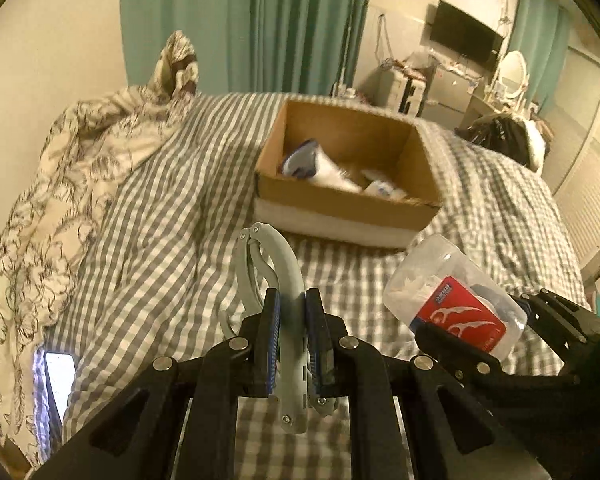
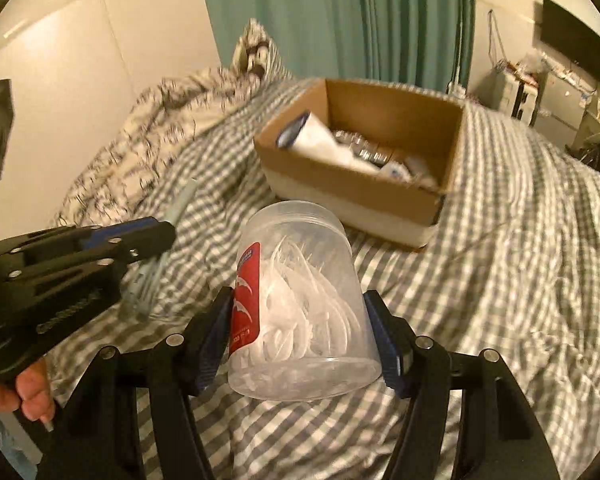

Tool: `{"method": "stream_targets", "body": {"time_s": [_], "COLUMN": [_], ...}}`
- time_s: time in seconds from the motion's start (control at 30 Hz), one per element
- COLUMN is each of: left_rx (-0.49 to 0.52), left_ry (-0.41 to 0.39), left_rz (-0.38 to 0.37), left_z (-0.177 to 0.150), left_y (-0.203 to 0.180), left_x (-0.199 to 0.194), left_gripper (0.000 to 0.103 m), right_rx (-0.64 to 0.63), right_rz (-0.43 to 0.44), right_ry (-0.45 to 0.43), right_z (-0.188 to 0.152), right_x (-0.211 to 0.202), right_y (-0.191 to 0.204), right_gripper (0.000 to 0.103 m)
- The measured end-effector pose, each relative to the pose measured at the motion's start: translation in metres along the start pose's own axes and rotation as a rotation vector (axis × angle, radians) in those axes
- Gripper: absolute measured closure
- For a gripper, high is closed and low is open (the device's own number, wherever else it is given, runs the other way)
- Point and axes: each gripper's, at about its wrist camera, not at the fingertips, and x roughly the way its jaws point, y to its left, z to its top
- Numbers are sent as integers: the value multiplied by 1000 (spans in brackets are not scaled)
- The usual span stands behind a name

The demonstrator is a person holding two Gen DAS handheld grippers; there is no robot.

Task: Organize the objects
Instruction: 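Lower the clip and floss tub into the box and open both grippers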

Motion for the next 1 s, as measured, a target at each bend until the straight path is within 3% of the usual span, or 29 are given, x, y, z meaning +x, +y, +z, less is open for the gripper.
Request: {"method": "stream_targets", "body": {"time_s": [0.27,0.57,0.77,1.0], "left_rx": [54,101,143,169], "left_ry": [-67,-121,-136,-113], "left_rz": [-31,-37,-29,-18], "left_z": [34,97,138,182], "left_y": [-25,-42,-50,-52], "left_x": [-24,-15,11,63], "left_gripper": [91,91,91,91], "right_rx": [-13,-18,-5,37], "right_rz": [-50,-82,-88,-96], "right_ry": [-66,-154,-190,-182], "right_z": [19,80,122,160], "right_x": [-43,-61,-50,-8], "right_y": [-10,-28,-46,-76], "right_gripper": [40,40,40,40]}}
